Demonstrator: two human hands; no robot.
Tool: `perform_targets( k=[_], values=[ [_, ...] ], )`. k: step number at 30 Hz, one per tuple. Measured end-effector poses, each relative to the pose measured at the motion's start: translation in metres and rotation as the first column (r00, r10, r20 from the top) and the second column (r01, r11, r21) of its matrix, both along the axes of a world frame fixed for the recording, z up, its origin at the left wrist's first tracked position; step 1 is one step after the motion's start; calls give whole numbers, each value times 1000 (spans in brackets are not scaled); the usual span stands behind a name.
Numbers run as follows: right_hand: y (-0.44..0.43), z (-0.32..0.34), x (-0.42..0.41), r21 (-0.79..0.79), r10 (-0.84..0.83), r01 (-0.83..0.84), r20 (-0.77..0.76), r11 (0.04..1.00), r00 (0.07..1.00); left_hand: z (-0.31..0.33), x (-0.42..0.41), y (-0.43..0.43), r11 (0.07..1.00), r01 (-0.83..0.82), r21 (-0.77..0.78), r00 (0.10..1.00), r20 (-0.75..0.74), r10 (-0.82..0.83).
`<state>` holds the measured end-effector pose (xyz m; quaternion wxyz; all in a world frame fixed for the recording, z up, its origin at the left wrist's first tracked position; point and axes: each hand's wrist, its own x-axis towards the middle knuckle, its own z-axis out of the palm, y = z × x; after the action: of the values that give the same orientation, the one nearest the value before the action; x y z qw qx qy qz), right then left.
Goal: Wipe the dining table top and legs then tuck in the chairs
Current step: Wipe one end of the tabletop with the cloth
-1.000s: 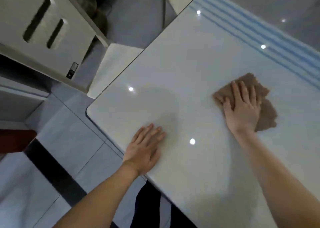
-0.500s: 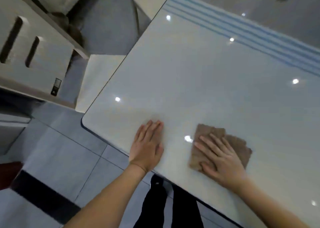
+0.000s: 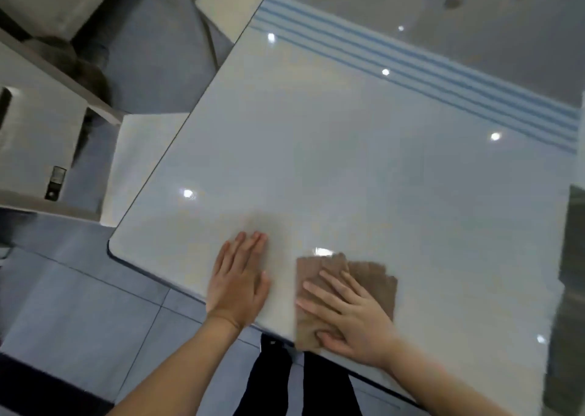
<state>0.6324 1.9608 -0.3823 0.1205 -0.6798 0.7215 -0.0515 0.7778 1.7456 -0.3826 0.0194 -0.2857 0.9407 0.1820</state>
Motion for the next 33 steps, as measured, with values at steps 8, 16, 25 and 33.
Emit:
perform_targets(
  k=[8,16,25,33],
  values=[
    [10,-2,-261,-53,-688,688,8,724,726,-4,-2,0,1000,-2,-12,1000,-19,2],
    [-123,-6,-278,-30,-879,878,-16,477,477,-3,-3,1,999,4,-44,999,44,-2],
    [35,-9,-74,-39,-571,572,23,819,820,-2,-5,3,999,-20,-49,997,75,24],
    [162,0,-1,-94,-943,950,125,298,308,-4,-2,3,998,16,-68,999,30,-14]
  ],
)
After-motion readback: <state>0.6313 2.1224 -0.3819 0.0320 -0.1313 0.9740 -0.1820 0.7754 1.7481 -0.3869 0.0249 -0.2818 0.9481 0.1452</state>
